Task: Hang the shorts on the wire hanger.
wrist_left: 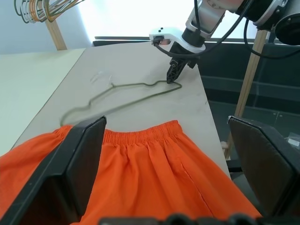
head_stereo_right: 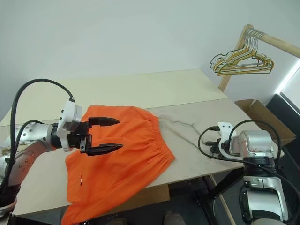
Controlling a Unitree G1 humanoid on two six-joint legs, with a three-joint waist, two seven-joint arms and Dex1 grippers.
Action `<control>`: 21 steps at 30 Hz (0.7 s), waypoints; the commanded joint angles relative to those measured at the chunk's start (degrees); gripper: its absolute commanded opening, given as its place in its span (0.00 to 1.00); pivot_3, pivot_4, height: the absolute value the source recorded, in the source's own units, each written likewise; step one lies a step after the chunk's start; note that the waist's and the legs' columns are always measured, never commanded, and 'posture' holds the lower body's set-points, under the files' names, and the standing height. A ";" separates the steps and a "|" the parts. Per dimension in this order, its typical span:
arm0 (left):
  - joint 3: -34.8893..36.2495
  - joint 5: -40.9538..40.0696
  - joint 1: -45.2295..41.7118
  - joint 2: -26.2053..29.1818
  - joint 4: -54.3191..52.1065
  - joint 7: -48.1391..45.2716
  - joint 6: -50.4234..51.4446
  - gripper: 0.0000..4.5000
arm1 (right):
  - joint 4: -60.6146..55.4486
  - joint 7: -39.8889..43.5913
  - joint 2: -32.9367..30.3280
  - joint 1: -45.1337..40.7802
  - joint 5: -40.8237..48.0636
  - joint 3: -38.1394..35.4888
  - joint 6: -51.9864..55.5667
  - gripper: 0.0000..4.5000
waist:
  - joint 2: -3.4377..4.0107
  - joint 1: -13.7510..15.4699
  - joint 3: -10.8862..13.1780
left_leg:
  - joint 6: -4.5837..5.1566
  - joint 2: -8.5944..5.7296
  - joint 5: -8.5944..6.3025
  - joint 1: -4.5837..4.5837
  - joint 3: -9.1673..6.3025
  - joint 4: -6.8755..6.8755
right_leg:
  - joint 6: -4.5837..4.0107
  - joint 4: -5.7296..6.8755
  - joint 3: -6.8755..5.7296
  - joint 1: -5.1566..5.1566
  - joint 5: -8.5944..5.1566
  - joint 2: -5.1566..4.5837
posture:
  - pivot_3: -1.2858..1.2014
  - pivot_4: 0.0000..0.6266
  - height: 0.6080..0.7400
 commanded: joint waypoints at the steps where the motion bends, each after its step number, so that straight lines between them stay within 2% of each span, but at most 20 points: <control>1: 0.93 0.17 -0.53 -0.27 -1.00 -0.16 -1.61 1.00 | -0.11 -2.44 2.14 -2.14 -1.49 -4.84 1.73 0.01 | 0.00 -0.01 0.00 | 0.00 0.00 0.00 0.00 0.00 0.00 | 0.00 0.00 0.00 0.00 0.00 0.00 | 0.49 0.00 1.00; 7: 0.70 0.93 -1.45 -0.62 -0.25 -0.46 -1.93 1.00 | -1.88 -8.00 7.52 -6.70 -4.14 -17.37 3.43 0.01 | 0.08 -0.12 0.05 | -0.01 -0.01 0.00 -0.05 0.02 -0.01 | 0.01 0.02 0.05 -0.08 0.02 -0.01 | 0.49 0.00 1.00; 10: 0.33 1.49 -3.07 -0.92 1.05 -0.31 -2.30 1.00 | -7.13 -8.78 9.86 -8.60 -3.58 -22.25 2.70 0.01 | 0.12 0.10 0.08 | -0.01 -0.01 0.00 -0.13 0.00 -0.02 | 0.01 -0.01 0.01 -0.12 0.02 -0.02 | 0.49 0.00 1.00; 15: -0.15 3.11 -7.69 -2.88 4.92 2.16 -2.00 1.00 | -21.04 -4.72 8.65 -3.95 -3.03 -13.49 -7.76 0.01 | 0.15 0.12 0.09 | -0.01 -0.04 0.00 -0.25 -0.03 -0.01 | 0.04 -0.01 -0.01 -0.24 0.01 -0.03 | 0.49 0.00 1.00; 17: -0.29 4.48 -10.83 -4.02 8.27 3.82 -1.92 1.00 | -26.55 0.59 3.56 0.43 -5.96 -5.10 -19.43 0.01 | 0.15 0.12 0.09 | -0.01 -0.05 0.00 -0.27 -0.04 -0.01 | 0.05 -0.02 -0.02 -0.24 0.02 -0.04 | 0.49 0.00 1.00; 19: -0.40 5.86 -14.91 -4.82 12.92 4.87 -2.07 1.00 | -29.81 5.98 -3.67 5.22 -13.15 4.18 -38.12 0.01 | 0.19 0.34 0.12 | -0.01 -0.14 0.00 -0.31 -0.06 -0.01 | 0.10 -0.05 -0.08 -0.25 -0.01 -0.09 | 0.49 0.00 1.00; 21: -0.53 6.95 -17.99 -4.95 16.73 4.15 -2.93 1.00 | -29.27 9.32 -8.69 7.77 -18.46 9.00 -52.95 0.01 | 0.19 -0.03 0.12 | -0.01 -0.18 0.00 -0.36 -0.05 0.01 | 0.15 -0.06 -0.09 -0.32 -0.01 -0.14 | 0.49 0.00 1.00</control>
